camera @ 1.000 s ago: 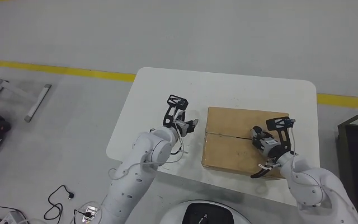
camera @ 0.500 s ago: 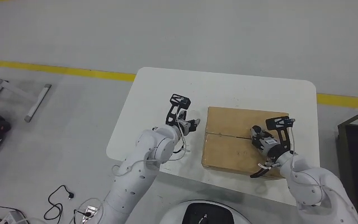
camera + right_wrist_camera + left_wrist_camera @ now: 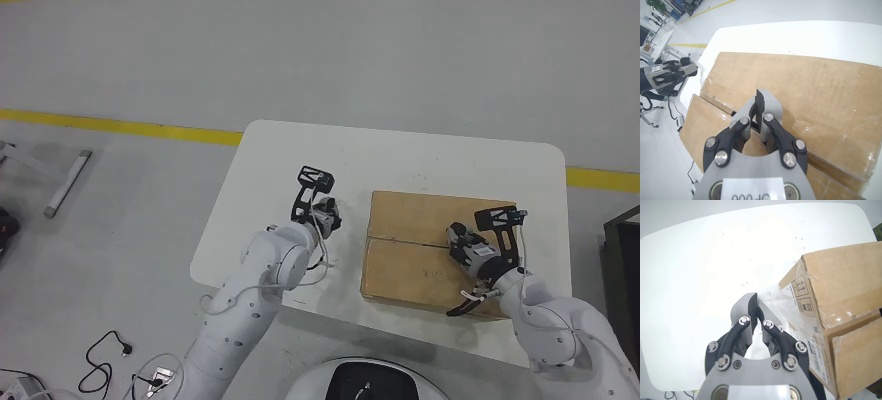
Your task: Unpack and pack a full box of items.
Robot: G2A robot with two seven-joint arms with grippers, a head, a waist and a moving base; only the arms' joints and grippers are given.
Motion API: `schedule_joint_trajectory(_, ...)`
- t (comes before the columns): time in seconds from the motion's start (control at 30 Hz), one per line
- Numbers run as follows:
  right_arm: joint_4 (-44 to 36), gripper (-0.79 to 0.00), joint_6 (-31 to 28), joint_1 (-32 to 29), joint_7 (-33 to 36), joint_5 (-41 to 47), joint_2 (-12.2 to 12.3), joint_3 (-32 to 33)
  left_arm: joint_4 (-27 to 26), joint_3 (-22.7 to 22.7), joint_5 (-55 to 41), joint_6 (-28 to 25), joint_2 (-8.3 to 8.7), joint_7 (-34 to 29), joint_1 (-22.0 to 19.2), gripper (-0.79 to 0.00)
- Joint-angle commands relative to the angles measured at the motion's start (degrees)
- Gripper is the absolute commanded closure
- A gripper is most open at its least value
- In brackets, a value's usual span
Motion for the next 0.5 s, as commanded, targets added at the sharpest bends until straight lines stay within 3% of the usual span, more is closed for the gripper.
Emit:
schedule_joint_trajectory(0.0, 0.0, 0.000, 0.1, 0.0, -0.1, 0.0, 0.0, 0.0, -0.7, 0.0, 3.1, -0.1, 0.14, 0.7, 0.2, 0.000)
schedule_joint_trajectory(0.2, 0.0, 0.000, -0.1, -0.1, -0.1, -0.2, 0.0, 0.1, -4.7, 1.3, 12.2, -1.0, 0.42, 4.6, 1.2, -0.006)
schedule_joint_trajectory(0.37, -0.2, 0.000, -0.1, -0.3, -0.1, -0.2, 0.0, 0.1, -8.7, 3.3, 18.4, -2.2, 0.48, 8.2, 2.5, -0.320)
schedule_joint_trajectory(0.43, -0.3, 0.000, -0.1, -0.5, -0.1, -0.3, -0.1, 0.1, -9.6, 3.8, 19.1, -2.4, 0.42, 8.8, 2.9, -0.351)
schedule_joint_trajectory(0.47, -0.4, 0.000, -0.1, -0.6, -0.1, -0.3, -0.1, 0.1, -9.7, 4.1, 19.3, -2.6, 0.40, 8.7, 3.1, -0.477)
